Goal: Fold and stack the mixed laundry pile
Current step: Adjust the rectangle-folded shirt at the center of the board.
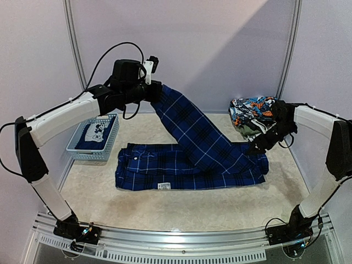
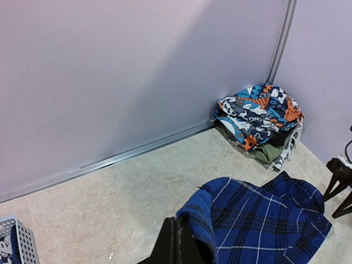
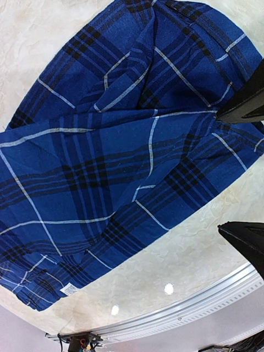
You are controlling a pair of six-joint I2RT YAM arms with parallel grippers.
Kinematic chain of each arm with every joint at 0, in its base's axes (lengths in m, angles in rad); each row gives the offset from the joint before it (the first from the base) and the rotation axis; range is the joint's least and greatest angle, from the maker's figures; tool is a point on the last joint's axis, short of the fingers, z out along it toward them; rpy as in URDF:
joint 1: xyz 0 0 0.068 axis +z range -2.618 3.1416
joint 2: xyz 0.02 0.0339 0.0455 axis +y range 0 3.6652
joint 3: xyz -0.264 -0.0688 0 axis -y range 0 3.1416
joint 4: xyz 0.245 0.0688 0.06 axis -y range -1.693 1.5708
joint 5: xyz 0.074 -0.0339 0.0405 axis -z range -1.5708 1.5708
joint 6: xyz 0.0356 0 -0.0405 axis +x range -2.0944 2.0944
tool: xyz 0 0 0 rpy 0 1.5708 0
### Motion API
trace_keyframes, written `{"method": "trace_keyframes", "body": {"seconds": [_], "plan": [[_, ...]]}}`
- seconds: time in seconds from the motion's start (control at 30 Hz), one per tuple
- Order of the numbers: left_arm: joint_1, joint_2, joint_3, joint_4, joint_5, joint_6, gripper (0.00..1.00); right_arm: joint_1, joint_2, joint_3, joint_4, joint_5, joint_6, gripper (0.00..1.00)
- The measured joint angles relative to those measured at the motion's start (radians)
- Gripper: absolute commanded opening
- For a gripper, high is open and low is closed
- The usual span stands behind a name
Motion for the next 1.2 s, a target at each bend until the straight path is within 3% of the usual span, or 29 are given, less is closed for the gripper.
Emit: {"method": "trace_keyframes", "body": {"seconds": [0.23, 0.47, 0.7, 0.93, 1.2], "plan": [[0.0, 0.005, 0.012, 0.008, 0.124, 0.002, 0.0, 0.0, 0.02, -0.013, -0.002, -0.008, -0.009, 0.61], [-0.007, 0.052, 0.076, 0.006, 0.404, 0.024, 0.0, 0.0, 0.097, -0.016, -0.003, -0.011, -0.023, 0.6], [-0.009, 0.161, 0.266, 0.007, 0.587, 0.023, 0.0, 0.0, 0.1, -0.016, -0.003, -0.012, -0.026, 0.59], [-0.01, 0.311, 0.534, 0.009, 0.624, 0.01, 0.0, 0.007, 0.111, -0.011, -0.016, -0.043, -0.037, 0.59], [-0.011, 0.495, 0.808, 0.09, 0.658, -0.117, 0.0, 0.019, 0.156, -0.002, -0.016, -0.055, -0.033, 0.58]]}}
